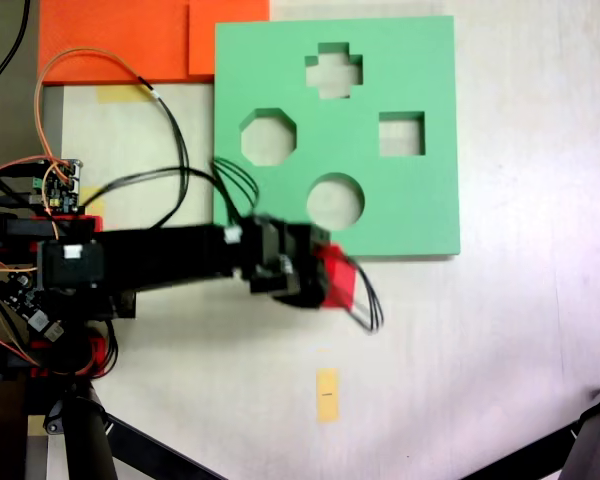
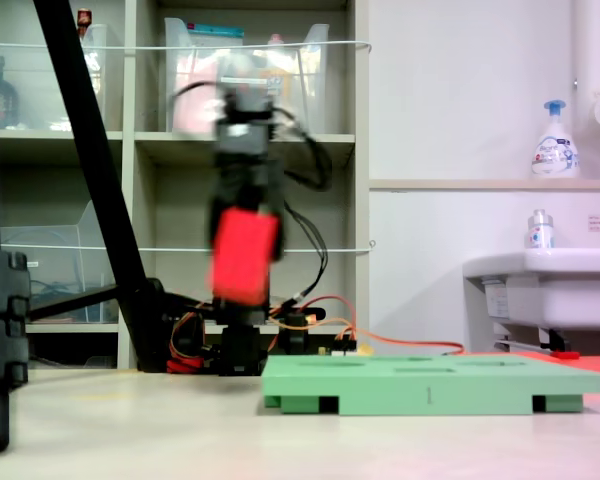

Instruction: Put the square block into the corresponding hole

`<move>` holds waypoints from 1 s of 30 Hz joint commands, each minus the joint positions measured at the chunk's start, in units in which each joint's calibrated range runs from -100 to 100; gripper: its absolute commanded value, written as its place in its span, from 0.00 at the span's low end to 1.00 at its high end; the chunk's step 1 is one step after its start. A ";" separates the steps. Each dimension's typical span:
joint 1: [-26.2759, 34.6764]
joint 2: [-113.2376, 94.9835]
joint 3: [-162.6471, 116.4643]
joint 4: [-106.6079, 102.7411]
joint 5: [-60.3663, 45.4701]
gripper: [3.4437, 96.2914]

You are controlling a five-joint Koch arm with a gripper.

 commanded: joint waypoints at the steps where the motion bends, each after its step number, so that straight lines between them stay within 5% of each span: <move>1: 5.76 -2.60 7.38 -2.45 7.72 0.20; 7: 11.28 12.48 22.14 -2.45 12.45 0.20; 30: 12.36 49.77 43.28 2.27 12.21 0.23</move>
